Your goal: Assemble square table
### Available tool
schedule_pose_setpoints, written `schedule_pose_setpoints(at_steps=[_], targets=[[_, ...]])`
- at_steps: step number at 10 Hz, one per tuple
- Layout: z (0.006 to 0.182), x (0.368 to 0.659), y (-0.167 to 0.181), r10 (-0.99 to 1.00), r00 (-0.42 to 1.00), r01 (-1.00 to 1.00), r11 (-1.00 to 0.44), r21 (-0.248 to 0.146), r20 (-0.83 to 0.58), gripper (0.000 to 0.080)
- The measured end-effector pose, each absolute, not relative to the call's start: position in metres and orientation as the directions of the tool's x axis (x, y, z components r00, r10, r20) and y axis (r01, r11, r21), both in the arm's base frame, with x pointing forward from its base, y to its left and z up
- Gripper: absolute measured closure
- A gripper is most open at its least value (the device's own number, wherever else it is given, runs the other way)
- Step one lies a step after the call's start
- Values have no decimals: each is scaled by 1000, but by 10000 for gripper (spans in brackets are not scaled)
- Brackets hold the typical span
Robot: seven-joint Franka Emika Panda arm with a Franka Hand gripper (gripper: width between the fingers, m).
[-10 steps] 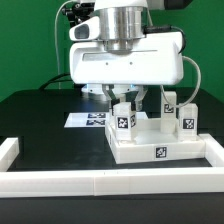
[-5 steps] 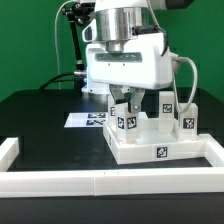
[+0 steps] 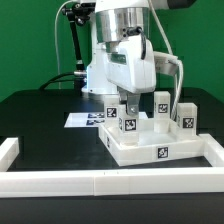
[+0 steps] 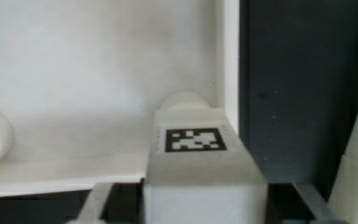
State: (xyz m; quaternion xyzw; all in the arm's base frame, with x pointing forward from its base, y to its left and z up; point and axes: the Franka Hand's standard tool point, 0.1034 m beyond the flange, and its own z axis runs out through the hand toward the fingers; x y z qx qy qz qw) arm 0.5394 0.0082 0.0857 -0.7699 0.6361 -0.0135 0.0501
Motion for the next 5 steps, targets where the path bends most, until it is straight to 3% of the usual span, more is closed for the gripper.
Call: schedule_pose_setpoints(at_steps=[1, 2, 5], targets=[[86, 539, 9, -974, 224, -971, -219, -95, -40, 335], [86, 539, 13, -961, 273, -959, -268, -96, -36, 216], [86, 540, 16, -807, 590, -803, -587, -106, 3, 154]])
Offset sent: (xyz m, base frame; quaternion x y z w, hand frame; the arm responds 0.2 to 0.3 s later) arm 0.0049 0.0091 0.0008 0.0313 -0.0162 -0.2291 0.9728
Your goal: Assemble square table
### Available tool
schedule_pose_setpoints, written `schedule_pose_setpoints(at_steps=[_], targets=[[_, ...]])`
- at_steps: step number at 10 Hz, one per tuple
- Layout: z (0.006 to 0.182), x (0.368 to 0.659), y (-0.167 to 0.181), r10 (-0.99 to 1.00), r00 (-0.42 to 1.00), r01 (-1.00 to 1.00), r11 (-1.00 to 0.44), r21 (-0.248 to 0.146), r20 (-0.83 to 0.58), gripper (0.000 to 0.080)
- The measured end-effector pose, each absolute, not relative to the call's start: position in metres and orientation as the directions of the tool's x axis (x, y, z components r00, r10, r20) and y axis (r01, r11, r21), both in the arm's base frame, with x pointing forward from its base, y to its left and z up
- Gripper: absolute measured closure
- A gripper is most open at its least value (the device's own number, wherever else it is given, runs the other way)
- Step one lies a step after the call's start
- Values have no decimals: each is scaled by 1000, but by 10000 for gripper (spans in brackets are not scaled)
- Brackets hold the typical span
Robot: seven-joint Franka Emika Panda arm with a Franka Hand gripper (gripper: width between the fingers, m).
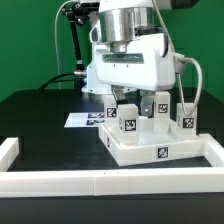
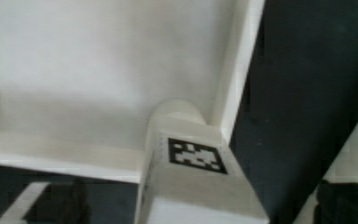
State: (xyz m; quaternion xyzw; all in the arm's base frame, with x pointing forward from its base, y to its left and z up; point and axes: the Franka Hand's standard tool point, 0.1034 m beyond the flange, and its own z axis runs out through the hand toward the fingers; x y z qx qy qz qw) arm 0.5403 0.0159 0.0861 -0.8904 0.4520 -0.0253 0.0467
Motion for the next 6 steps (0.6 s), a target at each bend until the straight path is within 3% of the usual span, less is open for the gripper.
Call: schedule_pose_setpoints(at_steps=[3, 6], targets=[[87, 542, 13, -645, 763, -640, -761, -104, 27, 151], [88, 543, 12, -525, 850, -519, -849, -97, 44, 151]])
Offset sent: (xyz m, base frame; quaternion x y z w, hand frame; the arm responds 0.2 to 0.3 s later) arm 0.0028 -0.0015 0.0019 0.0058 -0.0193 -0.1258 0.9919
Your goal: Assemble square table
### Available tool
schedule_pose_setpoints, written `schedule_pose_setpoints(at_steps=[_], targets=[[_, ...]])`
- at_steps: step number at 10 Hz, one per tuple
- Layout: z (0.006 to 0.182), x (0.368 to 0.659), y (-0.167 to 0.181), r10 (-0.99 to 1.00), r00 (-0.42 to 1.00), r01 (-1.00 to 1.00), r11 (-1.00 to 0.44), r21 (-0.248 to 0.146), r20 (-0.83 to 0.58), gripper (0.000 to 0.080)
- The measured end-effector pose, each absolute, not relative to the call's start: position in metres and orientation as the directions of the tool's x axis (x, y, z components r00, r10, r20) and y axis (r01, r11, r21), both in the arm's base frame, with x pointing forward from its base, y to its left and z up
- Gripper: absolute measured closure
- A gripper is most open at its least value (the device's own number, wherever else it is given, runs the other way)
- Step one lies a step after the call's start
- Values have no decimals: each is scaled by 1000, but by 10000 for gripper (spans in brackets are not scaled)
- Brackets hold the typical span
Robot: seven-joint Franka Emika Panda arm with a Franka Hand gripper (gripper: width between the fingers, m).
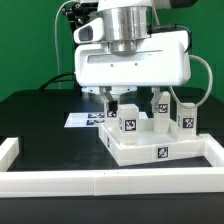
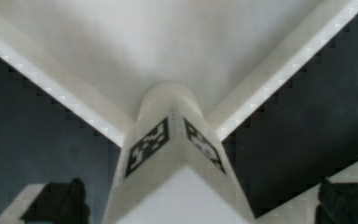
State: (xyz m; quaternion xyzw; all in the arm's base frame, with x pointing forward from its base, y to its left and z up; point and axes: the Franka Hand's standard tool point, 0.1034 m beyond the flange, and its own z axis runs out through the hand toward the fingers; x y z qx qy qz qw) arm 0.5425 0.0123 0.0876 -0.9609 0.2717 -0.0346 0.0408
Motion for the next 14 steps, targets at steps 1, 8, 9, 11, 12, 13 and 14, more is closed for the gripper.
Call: schedule_pose_setpoints(at_steps=[1, 8, 9, 11, 12, 13, 14], targets=[[88, 543, 12, -442, 896, -436, -895, -92, 54, 151], [88, 545, 15, 186, 977, 187, -982, -1, 101, 151], [87, 545, 12, 200, 975, 201, -980, 0, 101, 151], [87, 545, 8, 189, 977, 190, -982, 0, 100, 274], [87, 545, 8, 189, 977, 190, -982, 0, 100, 409], [87, 545, 8, 189, 977, 190, -982, 0, 100, 514], [87, 545, 8, 188, 977, 188, -982, 0, 100, 514]])
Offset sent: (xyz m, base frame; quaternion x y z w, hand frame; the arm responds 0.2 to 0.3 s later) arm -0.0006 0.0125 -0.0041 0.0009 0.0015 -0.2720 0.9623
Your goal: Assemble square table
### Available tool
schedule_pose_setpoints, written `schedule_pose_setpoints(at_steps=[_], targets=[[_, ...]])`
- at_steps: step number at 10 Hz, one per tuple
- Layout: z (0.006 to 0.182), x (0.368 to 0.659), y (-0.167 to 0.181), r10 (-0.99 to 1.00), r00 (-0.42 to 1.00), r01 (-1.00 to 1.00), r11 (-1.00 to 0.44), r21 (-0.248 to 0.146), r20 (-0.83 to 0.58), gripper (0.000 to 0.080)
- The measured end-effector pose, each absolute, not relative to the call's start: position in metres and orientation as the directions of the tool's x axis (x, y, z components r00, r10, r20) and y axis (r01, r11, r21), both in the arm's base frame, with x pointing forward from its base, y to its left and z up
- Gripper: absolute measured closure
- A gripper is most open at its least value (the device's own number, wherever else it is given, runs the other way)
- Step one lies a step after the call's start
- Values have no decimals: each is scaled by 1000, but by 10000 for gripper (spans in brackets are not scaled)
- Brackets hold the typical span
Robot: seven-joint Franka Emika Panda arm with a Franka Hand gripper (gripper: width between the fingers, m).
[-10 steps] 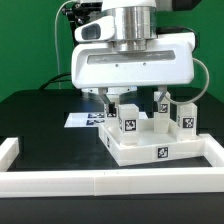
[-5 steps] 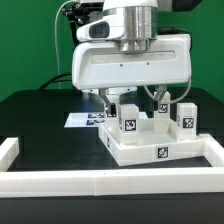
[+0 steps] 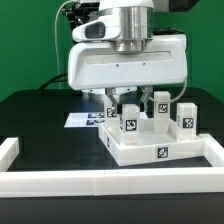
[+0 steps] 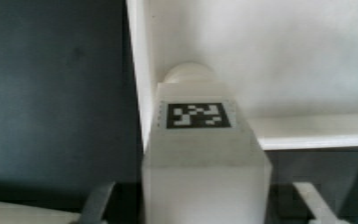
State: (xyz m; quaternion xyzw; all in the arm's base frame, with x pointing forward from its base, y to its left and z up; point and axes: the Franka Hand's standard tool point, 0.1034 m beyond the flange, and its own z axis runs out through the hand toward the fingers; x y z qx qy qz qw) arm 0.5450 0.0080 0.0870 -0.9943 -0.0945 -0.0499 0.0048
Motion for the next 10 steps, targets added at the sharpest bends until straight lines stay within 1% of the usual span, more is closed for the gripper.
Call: schedule_pose_setpoints(at_steps=[3, 6, 7, 8, 10], targets=[[87, 545, 8, 145, 984, 146, -989, -5, 100, 512], [88, 545, 5, -188, 978, -185, -982, -37, 93, 511], [87, 544, 4, -306, 948, -303, -952, -47, 87, 510], [87, 544, 3, -378, 922, -374, -926, -54, 83, 510], [86, 544, 1, -607, 792, -602, -794, -81, 61, 509]])
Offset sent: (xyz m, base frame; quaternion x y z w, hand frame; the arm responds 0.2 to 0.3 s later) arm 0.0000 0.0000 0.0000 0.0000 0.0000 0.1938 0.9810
